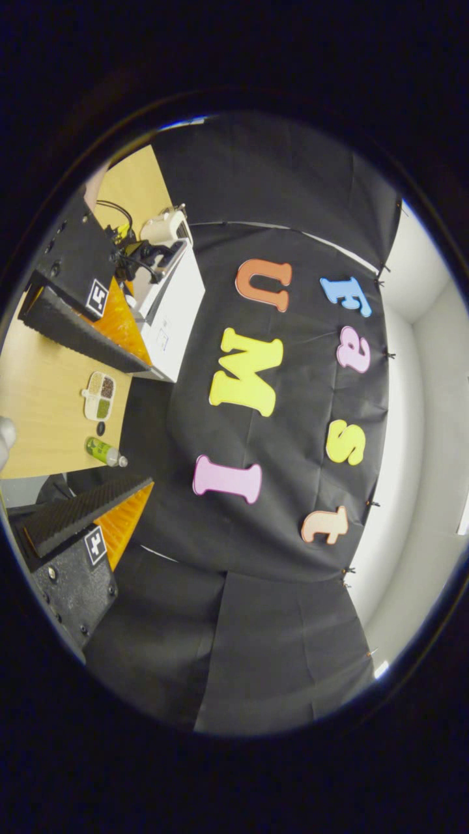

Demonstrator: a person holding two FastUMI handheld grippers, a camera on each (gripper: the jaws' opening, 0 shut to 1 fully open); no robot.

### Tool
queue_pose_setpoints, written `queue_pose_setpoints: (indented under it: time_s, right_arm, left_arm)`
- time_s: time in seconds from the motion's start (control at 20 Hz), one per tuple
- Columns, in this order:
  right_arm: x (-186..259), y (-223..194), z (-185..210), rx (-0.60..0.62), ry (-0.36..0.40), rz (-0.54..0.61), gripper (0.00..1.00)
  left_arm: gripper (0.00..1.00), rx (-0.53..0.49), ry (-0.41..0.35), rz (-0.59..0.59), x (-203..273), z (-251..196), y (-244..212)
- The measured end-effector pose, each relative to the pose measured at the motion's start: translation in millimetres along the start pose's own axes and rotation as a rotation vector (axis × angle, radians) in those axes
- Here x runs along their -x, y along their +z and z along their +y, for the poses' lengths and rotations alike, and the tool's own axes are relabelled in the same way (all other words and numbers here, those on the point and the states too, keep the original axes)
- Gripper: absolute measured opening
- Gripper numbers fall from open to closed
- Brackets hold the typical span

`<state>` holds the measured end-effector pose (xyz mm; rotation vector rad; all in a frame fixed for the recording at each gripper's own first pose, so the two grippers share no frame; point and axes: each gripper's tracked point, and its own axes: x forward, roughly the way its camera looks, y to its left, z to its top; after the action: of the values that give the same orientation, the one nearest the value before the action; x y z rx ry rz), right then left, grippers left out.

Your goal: Open the microwave oven with the left hand, put the food in, and close the microwave oven.

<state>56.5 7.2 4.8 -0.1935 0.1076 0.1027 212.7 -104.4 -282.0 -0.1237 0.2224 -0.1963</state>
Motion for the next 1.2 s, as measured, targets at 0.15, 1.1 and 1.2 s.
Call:
queue_pose_setpoints:
  time_s: [0.15,1.1,1.2]
  right_arm:
    - [-1.5,-3.6,12.9,-0.021,0.028,0.002,1.0]
    - [37.5,-14.0,80.0,-0.04,0.119,-0.018,0.96]
    - [33.5,-20.7,85.5,-0.048,0.128,-0.004,0.96]
  left_arm:
    - [0.05,-0.034,-0.021,-0.006,43.4,8.5,-7.6]
    - [0.72,-0.063,0.233,0.03,241.5,173.4,-20.6]
    - [0.93,-0.059,0.264,0.031,253.4,193.8,-23.1]
